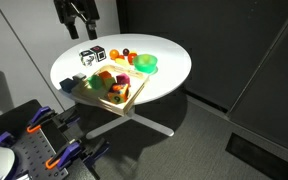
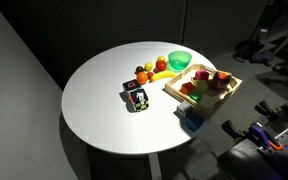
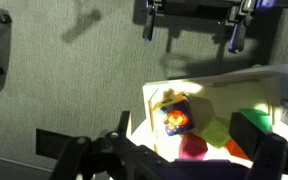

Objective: Put the grey block in the wooden crate on the right

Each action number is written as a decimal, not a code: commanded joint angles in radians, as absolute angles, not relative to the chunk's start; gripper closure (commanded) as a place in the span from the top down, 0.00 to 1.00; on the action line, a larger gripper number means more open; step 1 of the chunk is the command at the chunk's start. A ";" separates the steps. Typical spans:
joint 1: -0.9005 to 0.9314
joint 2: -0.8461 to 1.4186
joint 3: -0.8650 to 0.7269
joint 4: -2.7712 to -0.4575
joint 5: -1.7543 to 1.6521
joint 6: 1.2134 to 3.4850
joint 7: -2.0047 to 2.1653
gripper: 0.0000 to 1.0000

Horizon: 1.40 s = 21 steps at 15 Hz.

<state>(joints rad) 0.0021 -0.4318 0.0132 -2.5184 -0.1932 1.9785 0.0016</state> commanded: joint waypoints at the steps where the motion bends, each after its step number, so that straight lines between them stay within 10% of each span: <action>1: 0.029 -0.369 0.032 -2.508 -0.147 2.065 0.019 1.00; 21: 0.107 -0.186 0.069 -2.509 0.010 2.289 -0.047 1.00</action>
<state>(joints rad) 0.1146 -0.1860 0.0609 -2.5103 0.0085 2.2912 -0.0457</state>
